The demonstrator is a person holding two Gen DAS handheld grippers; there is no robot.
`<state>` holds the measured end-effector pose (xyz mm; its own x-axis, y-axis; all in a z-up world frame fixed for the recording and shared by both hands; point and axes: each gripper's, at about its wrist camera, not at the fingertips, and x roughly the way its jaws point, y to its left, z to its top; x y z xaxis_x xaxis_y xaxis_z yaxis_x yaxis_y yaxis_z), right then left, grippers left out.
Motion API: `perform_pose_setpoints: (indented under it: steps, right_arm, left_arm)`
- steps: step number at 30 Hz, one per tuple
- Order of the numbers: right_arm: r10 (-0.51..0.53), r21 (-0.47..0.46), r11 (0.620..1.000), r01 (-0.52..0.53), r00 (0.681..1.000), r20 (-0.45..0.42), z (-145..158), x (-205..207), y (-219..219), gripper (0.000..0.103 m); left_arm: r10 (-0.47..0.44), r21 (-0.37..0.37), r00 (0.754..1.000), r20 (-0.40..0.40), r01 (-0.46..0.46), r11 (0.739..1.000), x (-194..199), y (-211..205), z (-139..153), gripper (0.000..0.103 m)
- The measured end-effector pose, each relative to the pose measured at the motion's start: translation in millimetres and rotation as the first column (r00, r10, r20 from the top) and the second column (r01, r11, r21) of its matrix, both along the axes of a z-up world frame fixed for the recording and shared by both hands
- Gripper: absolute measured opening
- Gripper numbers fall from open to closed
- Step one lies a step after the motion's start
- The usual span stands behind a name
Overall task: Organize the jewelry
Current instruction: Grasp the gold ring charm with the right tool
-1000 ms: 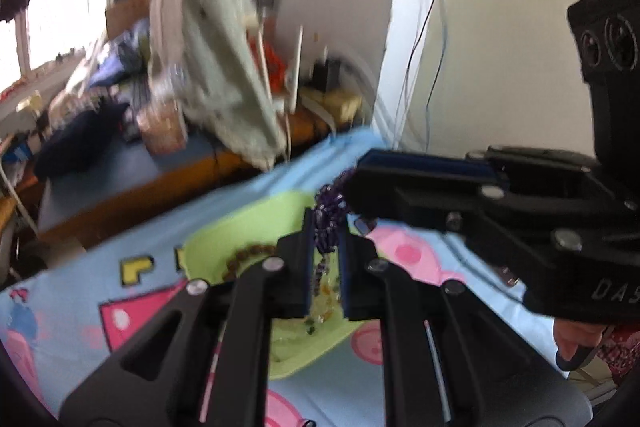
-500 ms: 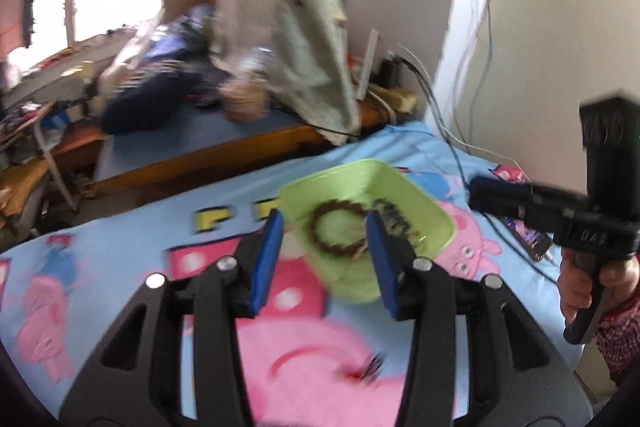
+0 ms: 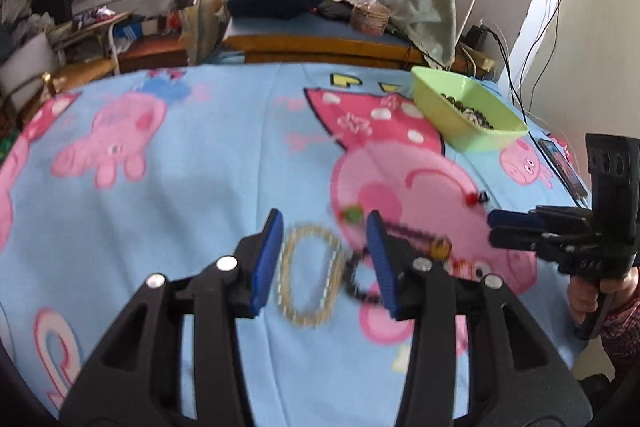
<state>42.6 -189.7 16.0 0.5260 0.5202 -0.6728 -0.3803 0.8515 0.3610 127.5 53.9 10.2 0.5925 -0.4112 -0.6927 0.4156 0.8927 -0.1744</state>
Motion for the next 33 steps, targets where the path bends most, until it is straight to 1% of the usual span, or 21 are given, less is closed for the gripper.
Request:
perform_pose_setpoints:
  steps: [3, 5, 8, 11, 12, 15, 18, 19, 21, 23, 26, 27, 29, 31, 33]
  right_arm:
    - [0.029, -0.071, 0.997, -0.028, 0.999, 0.021, 0, -4, 18, 0.0]
    - [0.025, -0.081, 0.996, -0.023, 0.999, 0.021, 0, -1, 21, 0.0]
    - [0.011, -0.064, 0.998, -0.01, 1.0, 0.016, 0, 17, 20, 0.0]
    - [0.028, -0.042, 0.999, -0.03, 0.999, -0.039, -9, 36, 23, 0.0]
    - [0.043, -0.023, 0.999, -0.044, 0.997, -0.062, -14, 39, 23, 0.0]
    - [0.012, 0.01, 1.0, -0.011, 0.997, -0.07, -15, 37, 10, 0.0]
    - [-0.063, 0.022, 0.998, 0.064, 0.996, -0.067, -17, 32, -15, 0.0]
    - [-0.085, 0.044, 0.995, 0.089, 0.993, -0.078, -19, 28, -27, 0.0]
    - [-0.115, 0.063, 0.991, 0.12, 0.99, -0.081, -20, 16, -45, 0.0]
    - [-0.139, 0.06, 0.988, 0.144, 0.987, -0.081, -21, 4, -58, 0.0]
    - [-0.15, 0.064, 0.986, 0.157, 0.984, -0.101, -26, -11, -71, 0.0]
    - [-0.153, 0.064, 0.985, 0.16, 0.983, -0.098, -27, -16, -74, 0.0]
    - [-0.159, 0.065, 0.984, 0.165, 0.984, -0.085, -26, -22, -77, 0.0]
    - [-0.146, 0.054, 0.987, 0.15, 0.987, -0.062, -24, -30, -77, 0.0]
    - [-0.135, 0.01, 0.991, 0.135, 0.99, -0.029, -21, -34, -70, 0.0]
  left_arm:
    - [-0.023, -0.011, 1.0, 0.009, 0.023, 1.0, -15, 4, -5, 0.041]
    - [-0.039, -0.017, 0.999, 0.011, 0.039, 0.999, -19, 1, -6, 0.041]
    - [-0.088, -0.013, 0.996, 0.019, 0.089, 0.996, -26, -11, -8, 0.041]
    - [-0.115, -0.005, 0.993, 0.026, 0.115, 0.993, -28, -24, -8, 0.041]
    - [-0.13, -0.005, 0.991, 0.029, 0.13, 0.992, -30, -28, -8, 0.041]
    - [-0.165, 0.017, 0.986, 0.037, 0.165, 0.986, -35, -40, -10, 0.042]
    - [-0.203, 0.033, 0.979, 0.023, 0.202, 0.979, -38, -53, -14, 0.042]
    - [-0.217, 0.038, 0.976, 0.017, 0.216, 0.976, -39, -59, -15, 0.042]
    - [-0.25, 0.047, 0.968, 0.011, 0.25, 0.967, -41, -72, -17, 0.042]
    - [-0.284, 0.05, 0.959, 0.008, 0.283, 0.958, -43, -84, -18, 0.042]
    - [-0.328, 0.07, 0.945, 0.004, 0.327, 0.942, -45, -104, -22, 0.042]
    - [-0.339, 0.09, 0.941, 0.008, 0.337, 0.937, -46, -111, -24, 0.042]
    - [-0.358, 0.125, 0.933, 0.017, 0.354, 0.927, -48, -121, -28, 0.042]
    - [-0.369, 0.142, 0.929, 0.014, 0.364, 0.921, -49, -126, -31, 0.042]
    - [-0.374, 0.154, 0.927, 0.005, 0.369, 0.917, -48, -127, -34, 0.041]
